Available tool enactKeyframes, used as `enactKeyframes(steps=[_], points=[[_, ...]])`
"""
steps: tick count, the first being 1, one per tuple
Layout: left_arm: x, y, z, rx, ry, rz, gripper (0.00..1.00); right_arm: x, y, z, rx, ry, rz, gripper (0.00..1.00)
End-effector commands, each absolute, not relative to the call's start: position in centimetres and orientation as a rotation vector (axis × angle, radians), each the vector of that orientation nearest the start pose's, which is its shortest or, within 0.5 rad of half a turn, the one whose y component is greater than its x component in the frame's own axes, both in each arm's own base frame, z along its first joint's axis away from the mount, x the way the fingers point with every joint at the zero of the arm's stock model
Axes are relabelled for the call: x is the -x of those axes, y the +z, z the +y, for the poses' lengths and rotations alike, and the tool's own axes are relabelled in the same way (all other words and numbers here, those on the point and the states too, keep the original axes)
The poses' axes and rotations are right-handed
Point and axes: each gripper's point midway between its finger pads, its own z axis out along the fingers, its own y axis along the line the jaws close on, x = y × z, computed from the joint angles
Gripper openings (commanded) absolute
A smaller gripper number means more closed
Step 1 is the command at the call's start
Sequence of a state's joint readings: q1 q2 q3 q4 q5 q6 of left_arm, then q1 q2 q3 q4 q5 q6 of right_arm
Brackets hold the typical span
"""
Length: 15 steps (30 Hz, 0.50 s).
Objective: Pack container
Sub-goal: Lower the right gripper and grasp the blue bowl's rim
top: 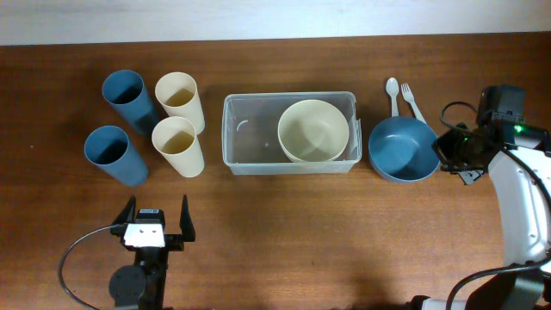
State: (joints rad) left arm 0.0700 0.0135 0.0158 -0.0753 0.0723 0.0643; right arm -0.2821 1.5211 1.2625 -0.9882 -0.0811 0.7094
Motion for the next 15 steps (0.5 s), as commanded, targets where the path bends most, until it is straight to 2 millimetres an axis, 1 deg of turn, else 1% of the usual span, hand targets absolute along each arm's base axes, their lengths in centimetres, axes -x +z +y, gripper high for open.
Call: enactKeyframes(steps=[1,3,4,7,11,15], points=[[-24.6,15.8,0.4,-0.069,0.049,1.641,1.00,-32.4,12.7,-8.0,-1.326,0.206,2.548,0.17],[-24.6,15.8,0.4,-0.069,0.049,1.641,1.00,-32.3,12.0,-7.9,-1.338,0.204,2.569,0.25],[-24.6,15.8,0.4,-0.069,0.049,1.641,1.00,-32.1,11.5,-7.9,-1.346,0.200,2.580,0.26],[-24.6,15.8,0.4,-0.069,0.049,1.641,1.00,-31.7,10.1,-7.7,-1.357,0.199,2.614,0.29],[-24.6,15.8,0.4,-0.069,0.049,1.641,1.00,-31.6,8.6,-7.5,-1.363,0.207,2.626,0.30],[-24.6,15.8,0.4,-0.069,0.049,1.641,1.00,-31.9,7.8,-7.1,-1.356,0.248,2.623,0.37]])
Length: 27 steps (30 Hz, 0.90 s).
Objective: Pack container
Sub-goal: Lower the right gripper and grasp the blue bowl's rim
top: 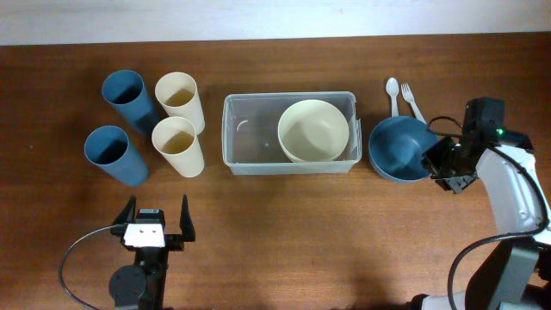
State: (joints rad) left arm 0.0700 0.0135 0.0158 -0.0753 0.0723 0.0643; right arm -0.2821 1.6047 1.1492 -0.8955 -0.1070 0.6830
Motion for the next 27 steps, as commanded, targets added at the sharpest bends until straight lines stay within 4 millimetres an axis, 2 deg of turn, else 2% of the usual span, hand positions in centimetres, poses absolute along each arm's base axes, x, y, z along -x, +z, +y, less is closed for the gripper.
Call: enactKeyframes(steps=[1,11,20,27], points=[[-24.6,15.8,0.4,-0.069,0.049,1.641,1.00,-31.9,7.5,-7.1,-1.353,0.253,2.618,0.38],[-24.6,15.8,0.4,-0.069,0.049,1.641,1.00,-31.9,5.2,-7.1,-1.337,0.259,2.594,0.44],[-24.6,15.8,0.4,-0.069,0.049,1.641,1.00,-32.2,4.7,-7.2,-1.328,0.261,2.582,0.44],[-24.6,15.8,0.4,-0.069,0.049,1.641,1.00,-32.3,2.7,-7.0,-1.329,0.266,2.633,0.42]])
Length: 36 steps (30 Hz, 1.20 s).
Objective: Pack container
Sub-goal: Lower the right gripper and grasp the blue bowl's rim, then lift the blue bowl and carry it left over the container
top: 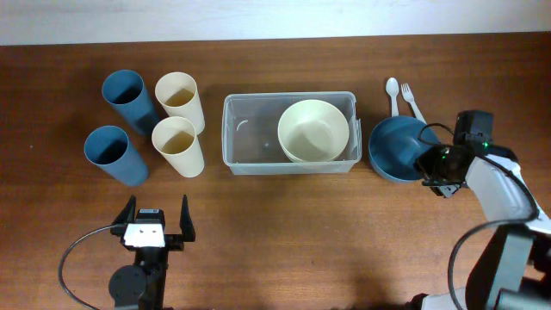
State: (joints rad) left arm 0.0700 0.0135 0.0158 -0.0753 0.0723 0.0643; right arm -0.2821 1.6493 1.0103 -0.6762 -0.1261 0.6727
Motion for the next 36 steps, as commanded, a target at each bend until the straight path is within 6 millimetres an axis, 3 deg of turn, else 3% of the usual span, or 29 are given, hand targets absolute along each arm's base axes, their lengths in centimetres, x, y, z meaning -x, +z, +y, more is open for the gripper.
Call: enactKeyframes(steps=[1,5,8,12,15,30,36], points=[[-24.6,15.8,0.4,-0.069,0.049,1.641,1.00,-32.3,2.5,-7.0,-1.329,0.271,2.634,0.42],[-24.6,15.8,0.4,-0.069,0.049,1.641,1.00,-32.5,2.2,-7.0,-1.328,0.276,2.635,0.36],[-24.6,15.8,0.4,-0.069,0.049,1.641,1.00,-32.6,2.2,-7.0,-1.327,0.276,2.633,0.24],[-24.6,15.8,0.4,-0.069,0.049,1.641,1.00,-32.6,2.2,-7.0,-1.326,0.277,2.632,0.19],[-24.6,15.8,0.4,-0.069,0.049,1.641,1.00,-32.7,2.2,-7.0,-1.325,0.277,2.629,0.04],[-24.6,15.8,0.4,-0.069,0.049,1.641,1.00,-34.9,3.0,-7.3,-1.326,0.376,2.528,0.04],[-24.6,15.8,0.4,-0.069,0.049,1.641,1.00,-35.3,3.9,-9.5,-1.414,0.481,2.419,0.04]])
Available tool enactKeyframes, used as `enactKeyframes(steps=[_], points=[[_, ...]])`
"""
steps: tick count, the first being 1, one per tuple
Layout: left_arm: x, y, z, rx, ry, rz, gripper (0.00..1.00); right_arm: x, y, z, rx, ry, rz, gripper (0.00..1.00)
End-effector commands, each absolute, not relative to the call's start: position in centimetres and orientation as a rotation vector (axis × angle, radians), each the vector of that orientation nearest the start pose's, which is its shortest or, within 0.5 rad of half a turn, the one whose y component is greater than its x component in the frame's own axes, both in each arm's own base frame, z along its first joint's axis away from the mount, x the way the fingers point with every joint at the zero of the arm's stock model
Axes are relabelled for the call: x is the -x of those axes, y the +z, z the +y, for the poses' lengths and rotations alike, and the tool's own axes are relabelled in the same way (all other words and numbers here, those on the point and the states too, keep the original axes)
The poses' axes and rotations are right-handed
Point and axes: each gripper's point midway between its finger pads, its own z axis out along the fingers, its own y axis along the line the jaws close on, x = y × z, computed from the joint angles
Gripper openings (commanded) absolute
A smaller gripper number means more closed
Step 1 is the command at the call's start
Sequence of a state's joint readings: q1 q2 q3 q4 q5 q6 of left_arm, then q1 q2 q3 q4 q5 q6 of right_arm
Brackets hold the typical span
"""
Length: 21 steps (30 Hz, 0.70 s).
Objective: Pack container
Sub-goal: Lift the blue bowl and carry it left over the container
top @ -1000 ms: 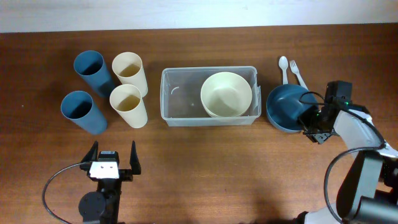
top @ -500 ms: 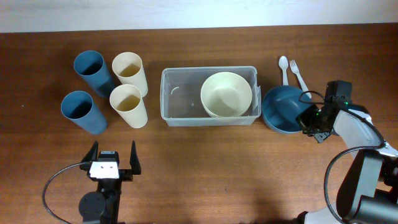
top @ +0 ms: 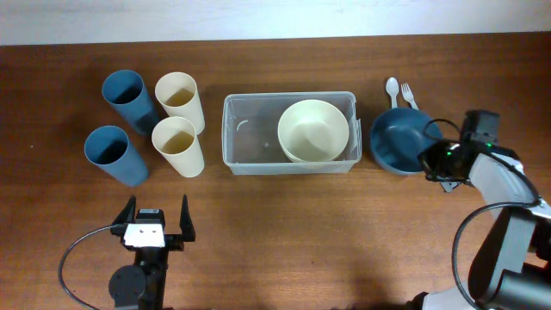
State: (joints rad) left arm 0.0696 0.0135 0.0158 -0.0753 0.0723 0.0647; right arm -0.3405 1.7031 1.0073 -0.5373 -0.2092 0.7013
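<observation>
A clear plastic container [top: 229,129] stands mid-table with a cream bowl [top: 313,129] in its right half. Just to its right a blue bowl [top: 396,145] is tilted, and my right gripper [top: 430,158] is shut on its right rim. The bowl overlaps the handles of a white spoon [top: 392,87] and fork [top: 406,89] behind it. My left gripper [top: 157,207] stands open near the front left edge, holding nothing.
Two blue cups [top: 123,90] [top: 109,148] and two cream cups [top: 176,93] [top: 175,138] stand upright left of the container. The right arm's cable loops over the table's right side.
The blue bowl, held at its right rim by my right gripper, has shifted slightly back and now covers the spoon and fork handles. The left arm has not moved.
My right gripper was beside the blue bowl's right edge while the bowl lay flat. It then stood at the rim, then gripped it with the bowl tipped up. Now the bowl is tilted and shifted a little toward the back. The left arm stayed still.
</observation>
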Motion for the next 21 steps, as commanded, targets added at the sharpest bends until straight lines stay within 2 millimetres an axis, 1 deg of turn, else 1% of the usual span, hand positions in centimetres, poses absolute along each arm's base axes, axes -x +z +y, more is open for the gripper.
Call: enactKeyframes(steps=[1,3,6,8,11,13,15,17,21], points=[[-24.6,15.8,0.4,-0.069,0.049,1.641,1.00,-35.4,4.2,-9.7,-1.417,0.513,2.402,0.04],[-24.6,15.8,0.4,-0.069,0.049,1.641,1.00,-35.9,5.1,-10.0,-1.378,0.613,2.367,0.04],[-24.6,15.8,0.4,-0.069,0.049,1.641,1.00,-36.2,6.1,-10.1,-1.344,0.709,2.335,0.04],[-24.6,15.8,0.4,-0.069,0.049,1.641,1.00,-36.2,6.7,-10.1,-1.326,0.706,2.328,0.04],[-24.6,15.8,0.4,-0.069,0.049,1.641,1.00,-36.5,8.2,-9.9,-1.279,0.720,2.306,0.04],[-24.6,15.8,0.4,-0.069,0.049,1.641,1.00,-36.8,9.8,-9.5,-1.234,0.747,2.280,0.04],[-24.6,15.8,0.4,-0.069,0.049,1.641,1.00,-37.1,11.9,-9.0,-1.161,0.774,2.254,0.04],[-24.6,15.8,0.4,-0.069,0.049,1.641,1.00,-37.1,13.6,-8.7,-1.126,0.769,2.237,0.04],[-24.6,15.8,0.4,-0.069,0.049,1.641,1.00,-37.3,17.7,-6.8,-0.994,0.762,2.225,0.04]])
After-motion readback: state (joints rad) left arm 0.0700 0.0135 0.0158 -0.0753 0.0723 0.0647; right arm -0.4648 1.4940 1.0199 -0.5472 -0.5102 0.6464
